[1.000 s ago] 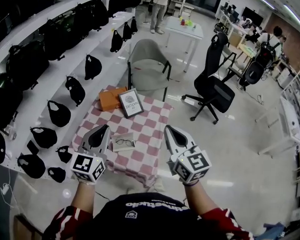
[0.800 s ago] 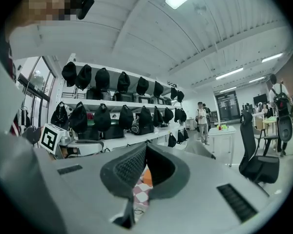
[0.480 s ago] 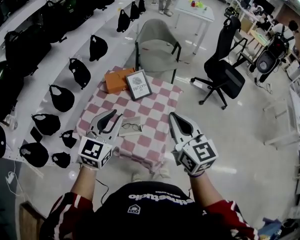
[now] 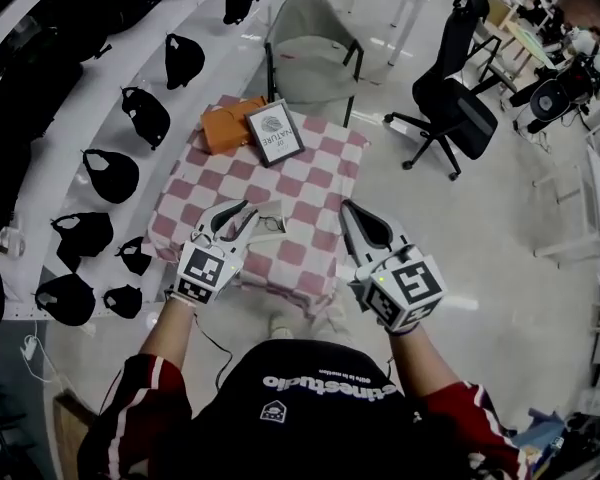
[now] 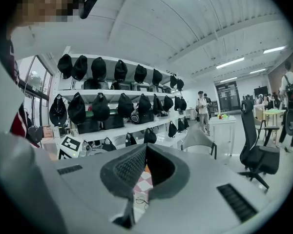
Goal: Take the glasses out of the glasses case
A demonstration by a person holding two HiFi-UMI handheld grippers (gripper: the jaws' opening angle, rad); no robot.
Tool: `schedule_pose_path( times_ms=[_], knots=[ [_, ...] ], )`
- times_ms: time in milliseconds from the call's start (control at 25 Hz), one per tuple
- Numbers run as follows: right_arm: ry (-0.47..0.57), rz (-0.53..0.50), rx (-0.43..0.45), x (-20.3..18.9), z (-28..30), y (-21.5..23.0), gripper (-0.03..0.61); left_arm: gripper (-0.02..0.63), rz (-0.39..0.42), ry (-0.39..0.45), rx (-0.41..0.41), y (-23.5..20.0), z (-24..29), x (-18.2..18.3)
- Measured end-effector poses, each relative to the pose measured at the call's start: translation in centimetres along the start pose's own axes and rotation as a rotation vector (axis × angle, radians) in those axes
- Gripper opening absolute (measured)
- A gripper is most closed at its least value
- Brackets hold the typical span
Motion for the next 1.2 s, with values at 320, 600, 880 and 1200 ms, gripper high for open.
schedule_pose_path(
  times_ms=[320,600,880,1200],
  knots=[
    [-0.026,0.009,-0.024,-0.6,0.8,1.5,-0.006,0.078,0.088,-0.074,-0.091,1.5,3.6,-4.3],
    [-0.047,0.014,-0.031,-1.1,1.7,2.4,-0.006,0.078,0.134,-0.163,-0.174,3.0,6.2,-9.1],
    [-0.067,0.014,-0.043,-1.7,2.5,3.4,-0.006,0.078,0.143,-0.257,-0.273,5.3,8.6,-14.3],
    [-0.077,0.029,-0.08,-2.4,2.4,4.9,-0.006,0.078,0.174,-0.342,-0.362,6.7,11.4,-18.7]
  ],
)
Point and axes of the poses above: the fingertips, and each gripper's own axes: z forward along the fingers, y to its right, x out of its top, the point moved 3 cm from there along -z, backward along the fingers, and after that the axes turned 15 degrees about z, right-handed, at the moved point
